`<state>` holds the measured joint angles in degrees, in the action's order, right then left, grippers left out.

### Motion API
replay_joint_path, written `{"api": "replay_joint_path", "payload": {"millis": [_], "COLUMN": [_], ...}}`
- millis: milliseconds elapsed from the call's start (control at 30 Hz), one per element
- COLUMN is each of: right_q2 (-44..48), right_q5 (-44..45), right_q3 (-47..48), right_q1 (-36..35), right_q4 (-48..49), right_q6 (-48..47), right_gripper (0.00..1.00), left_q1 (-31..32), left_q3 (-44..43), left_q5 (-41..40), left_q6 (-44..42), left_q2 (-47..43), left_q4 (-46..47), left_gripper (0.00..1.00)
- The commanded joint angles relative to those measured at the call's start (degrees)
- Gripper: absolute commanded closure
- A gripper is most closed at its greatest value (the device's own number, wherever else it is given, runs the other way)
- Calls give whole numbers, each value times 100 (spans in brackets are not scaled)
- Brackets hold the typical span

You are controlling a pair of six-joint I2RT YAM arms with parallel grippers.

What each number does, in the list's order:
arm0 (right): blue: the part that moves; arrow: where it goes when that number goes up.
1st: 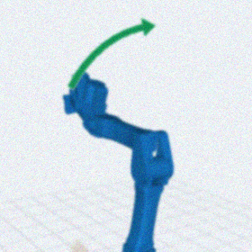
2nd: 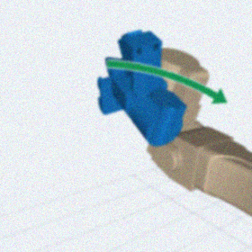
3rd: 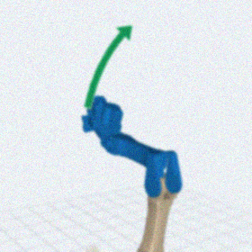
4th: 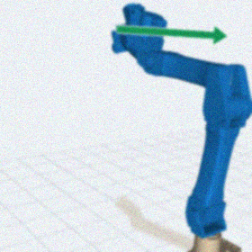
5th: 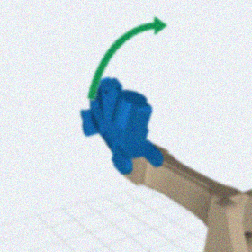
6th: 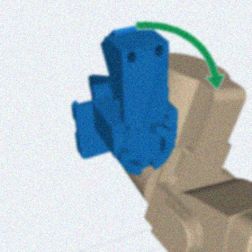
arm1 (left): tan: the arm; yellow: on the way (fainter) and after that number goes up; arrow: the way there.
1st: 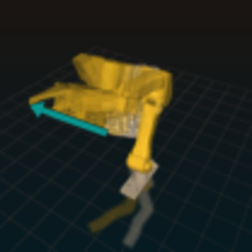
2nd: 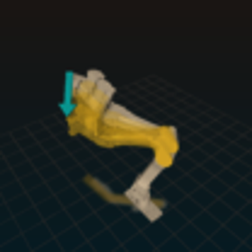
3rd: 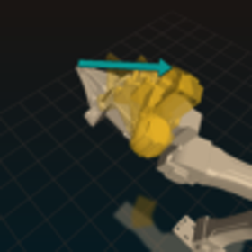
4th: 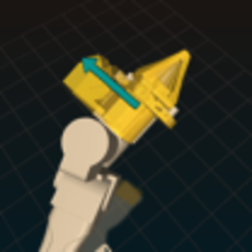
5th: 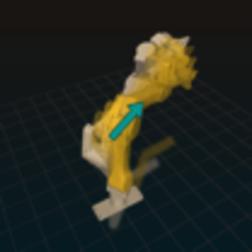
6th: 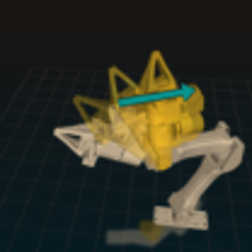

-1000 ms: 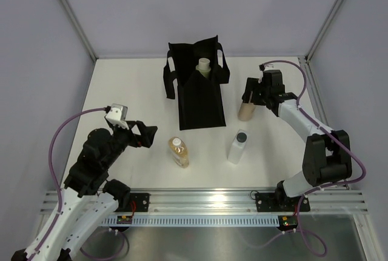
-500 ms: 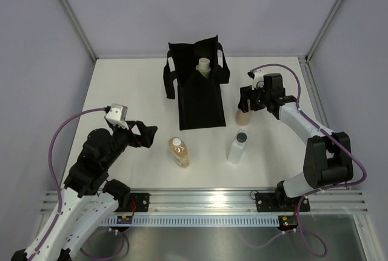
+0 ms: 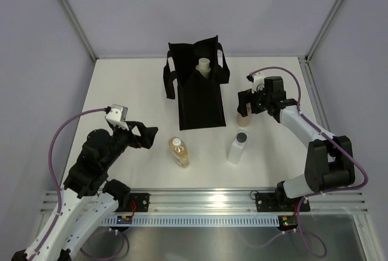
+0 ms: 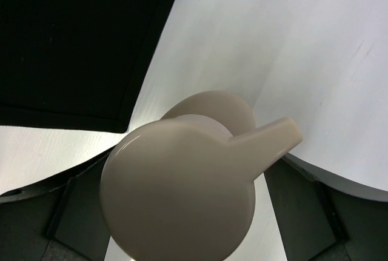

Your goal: Place the personal care products into the canvas bag

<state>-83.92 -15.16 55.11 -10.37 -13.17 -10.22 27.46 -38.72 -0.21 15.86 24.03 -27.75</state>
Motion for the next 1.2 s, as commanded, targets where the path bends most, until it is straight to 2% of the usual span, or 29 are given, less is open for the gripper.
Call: {"api": "replay_joint_path", "payload": {"millis": [0,100,200,233,333,367,400,467,700,900,1000,1167], "right_q2": [-63,-125,-125,-90,208,340,454,832,1185,659,125,-1440], "right_q5": [-31,-5,74,83,-13,-40,-66,-119,-602,-1015,-1173,-1411], "right_q3": [96,149,202,202,175,184,228,482,1844,3732,4927,8195], "right_q1": [26,26,35,35,26,35,26,35,26,-61,-202,-676], "right_q4": [60,25,-107,-150,-274,-317,-335,-476,-1126,-1460,-1600,-2479], "right_q6": [2,116,160,152,56,12,-41,-182,-463,-288,-34,678], "right_gripper": [1,7,25,37,56,73,84,100,100,100,100,100], "left_q1": [-13,-13,-13,-13,-13,-13,-13,-13,-13,-13,-13,-13], "left_q3": [58,58,66,66,66,66,75,84,66,49,57,31], "left_q5": [117,109,117,117,135,135,144,161,135,65,82,117], "left_q6": [-30,-39,-39,-39,-39,-39,-30,-30,-56,-74,-92,-100], "left_q2": [-83,-100,-118,-118,-127,-136,-136,-136,-39,5,40,172], "left_q4": [252,243,252,261,261,252,261,270,270,261,270,323], "left_gripper": [1,1,1,1,1,1,1,1,1,1,1,1]}}
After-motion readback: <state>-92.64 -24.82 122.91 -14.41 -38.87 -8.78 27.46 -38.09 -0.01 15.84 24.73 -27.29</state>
